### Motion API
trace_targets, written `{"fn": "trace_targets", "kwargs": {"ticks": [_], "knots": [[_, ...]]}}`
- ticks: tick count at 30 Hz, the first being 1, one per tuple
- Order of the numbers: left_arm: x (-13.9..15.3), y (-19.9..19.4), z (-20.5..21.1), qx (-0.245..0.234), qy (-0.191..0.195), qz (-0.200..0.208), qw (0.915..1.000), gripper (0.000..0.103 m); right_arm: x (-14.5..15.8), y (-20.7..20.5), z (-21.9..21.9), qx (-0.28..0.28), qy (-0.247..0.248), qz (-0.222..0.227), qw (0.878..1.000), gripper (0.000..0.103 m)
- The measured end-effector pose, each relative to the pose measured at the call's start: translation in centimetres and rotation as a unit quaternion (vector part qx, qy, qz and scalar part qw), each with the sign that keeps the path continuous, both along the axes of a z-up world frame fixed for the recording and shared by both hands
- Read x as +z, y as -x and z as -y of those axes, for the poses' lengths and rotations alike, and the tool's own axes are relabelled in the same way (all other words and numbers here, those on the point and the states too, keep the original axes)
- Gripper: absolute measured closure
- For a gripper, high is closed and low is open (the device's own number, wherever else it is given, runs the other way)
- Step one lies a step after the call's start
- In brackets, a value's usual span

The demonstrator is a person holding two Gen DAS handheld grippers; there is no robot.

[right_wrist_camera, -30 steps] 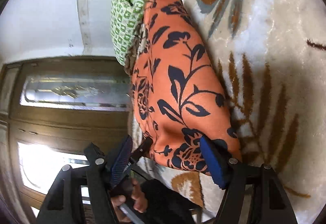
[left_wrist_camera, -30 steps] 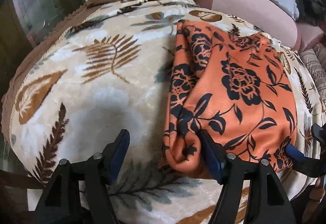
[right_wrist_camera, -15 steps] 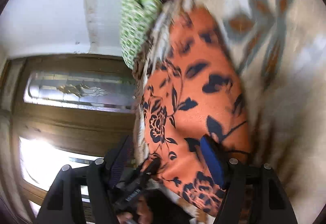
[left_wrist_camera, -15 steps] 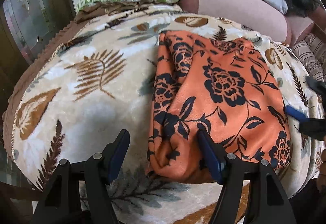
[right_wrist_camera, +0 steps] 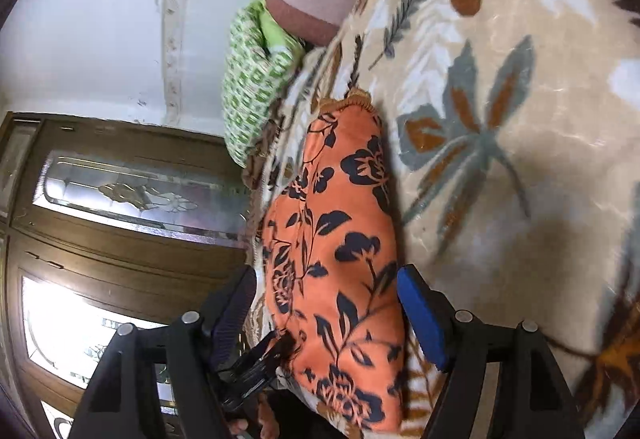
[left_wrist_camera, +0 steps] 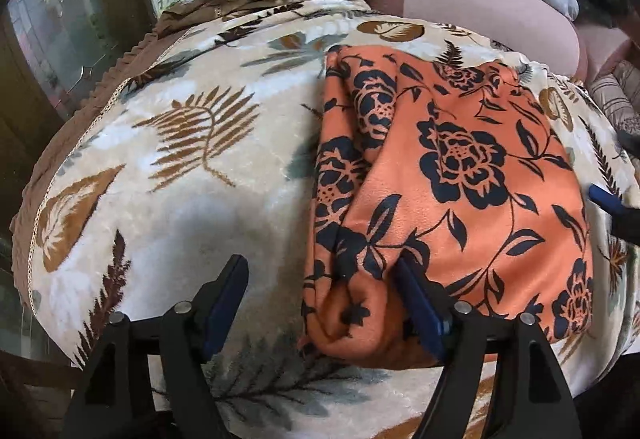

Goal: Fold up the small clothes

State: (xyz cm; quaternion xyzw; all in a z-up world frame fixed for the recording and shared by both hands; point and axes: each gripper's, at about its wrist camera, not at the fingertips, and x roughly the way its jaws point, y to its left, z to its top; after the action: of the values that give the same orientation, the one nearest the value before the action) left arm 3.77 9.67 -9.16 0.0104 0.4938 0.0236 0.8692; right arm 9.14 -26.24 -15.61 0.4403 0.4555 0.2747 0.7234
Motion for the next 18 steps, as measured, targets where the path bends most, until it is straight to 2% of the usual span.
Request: {"fn": "trace_targets", "kwargs": {"ticks": [2,6,10,11,13,16,17,18], "knots": [[0.2,0.0,-0.1,-0.007,0.000,0.003,1.0000,0.026,-0.1,-1.6,-0.6,0.003,0.018,0.003,1.000,0.027],[1.0,0.2,-0.4,-0.005,0.018,0.010,0.9998,0.026,-1.3,-4.7,-1.0,-0.001,0.023,-0.013,1.000,0.027],[3.6,0.2,0.8,-0.031,0.023,0.063,0.9973,0.026,-2.3,-6.3,-2.6,0.037,0.027,-0.021,0.999,0.027],[3.7,-0.3,1.0,-0.032,0.018,0.066,0.9972,0.026,-2.6,-6.4,-2.9,0.043,0.028,-0.021,0.998,0.027],[2.8,-1.5,1.1,-0.025,0.019,0.047,0.9984,0.026,-3.4,-6.4,-3.2,0.045,0.030,-0.028,0.998,0.027],[-0.3,-3.4,0.3,0.000,0.031,-0.002,0.9995,0.024,-3.7,-6.3,-3.7,0.048,0.038,-0.028,0.998,0.027],[-0.7,-3.5,-0.1,0.007,0.047,-0.004,0.9988,0.023,-3.6,-6.3,-3.9,0.053,0.045,-0.025,0.997,0.027],[-0.6,-3.5,-0.2,0.011,0.047,-0.003,0.9989,0.021,-3.3,-6.2,-4.5,0.065,0.068,-0.024,0.995,0.028]]}}
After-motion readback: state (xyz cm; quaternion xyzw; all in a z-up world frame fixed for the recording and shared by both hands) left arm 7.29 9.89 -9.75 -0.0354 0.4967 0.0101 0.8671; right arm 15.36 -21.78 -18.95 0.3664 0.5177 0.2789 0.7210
